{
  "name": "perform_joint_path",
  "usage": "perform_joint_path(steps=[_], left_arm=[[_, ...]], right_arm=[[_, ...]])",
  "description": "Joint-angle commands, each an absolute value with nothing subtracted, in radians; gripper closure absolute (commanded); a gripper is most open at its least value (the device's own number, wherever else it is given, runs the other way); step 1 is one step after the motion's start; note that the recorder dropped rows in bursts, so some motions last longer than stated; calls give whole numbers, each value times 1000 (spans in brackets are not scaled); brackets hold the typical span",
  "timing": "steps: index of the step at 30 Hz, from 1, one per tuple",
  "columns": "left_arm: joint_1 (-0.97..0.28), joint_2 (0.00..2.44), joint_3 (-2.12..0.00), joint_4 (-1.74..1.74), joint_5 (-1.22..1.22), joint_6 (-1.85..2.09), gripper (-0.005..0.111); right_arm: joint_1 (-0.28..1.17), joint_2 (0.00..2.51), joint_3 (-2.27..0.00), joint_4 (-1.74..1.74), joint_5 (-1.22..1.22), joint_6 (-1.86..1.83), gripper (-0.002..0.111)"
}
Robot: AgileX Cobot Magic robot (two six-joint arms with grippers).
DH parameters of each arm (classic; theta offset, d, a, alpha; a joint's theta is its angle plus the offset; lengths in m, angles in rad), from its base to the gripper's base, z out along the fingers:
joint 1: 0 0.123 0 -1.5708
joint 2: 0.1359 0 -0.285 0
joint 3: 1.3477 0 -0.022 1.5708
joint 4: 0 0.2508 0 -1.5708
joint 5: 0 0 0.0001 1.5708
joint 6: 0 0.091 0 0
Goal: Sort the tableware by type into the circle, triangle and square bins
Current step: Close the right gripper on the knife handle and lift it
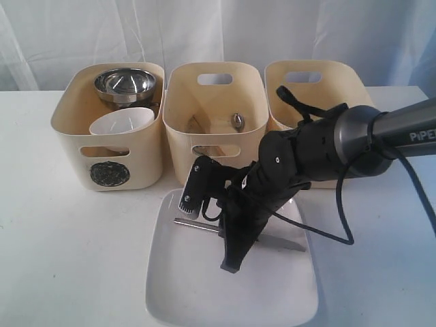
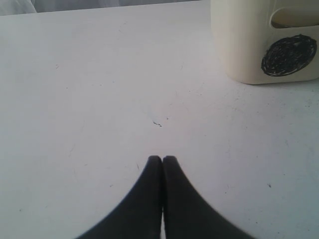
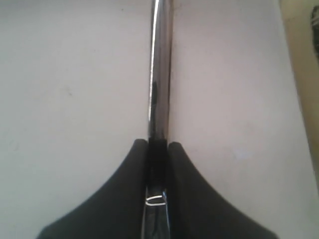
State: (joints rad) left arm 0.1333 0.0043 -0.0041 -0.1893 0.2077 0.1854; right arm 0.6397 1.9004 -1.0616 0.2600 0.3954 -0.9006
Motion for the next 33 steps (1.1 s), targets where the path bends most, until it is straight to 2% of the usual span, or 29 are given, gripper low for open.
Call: perform_joint_path(steps=[1,4,7,8,9,10,11,13,14,16,17,26,28,33], left_arm=[[128,0,0,-200,210,179,107],[128,0,0,-200,210,179,107],[128,0,0,-200,210,179,107],[128,0,0,-200,210,179,107],[128,0,0,-200,210,179,107],[128,0,0,-200,210,179,107],[128,0,0,-200,210,179,107],[128,0,0,-200,210,179,107],[128,0,0,-200,210,179,107],[128,0,0,-200,210,179,107],[128,0,0,-200,210,179,107],[128,0,0,-200,210,179,107],[128,0,0,-200,210,179,107],[128,0,0,-200,210,179,107]], right_arm=[[638,1934,-1058,256,415,-891,108],[638,1939,-1058,256,411,-891,107],[638,1939,-1058,256,394,-889,95],[638,1939,-1058,256,389,-886,88],[638,1939,-1058,274,382,-886,74],[638,1939,-1058,285,380,-886,65],[638,1939,-1058,297,373,-886,49],[638,1939,-1058,299,373,-878,40],[638,1941,-1058,299,373,-868,40],[638,1954,-1058,303,391,-852,42],[638,1963,-1058,313,416,-851,47],[638,1993,-1058,337,474,-851,104],[638,1993,-1058,337,472,-851,108],[638,1978,-1058,339,478,-851,108]])
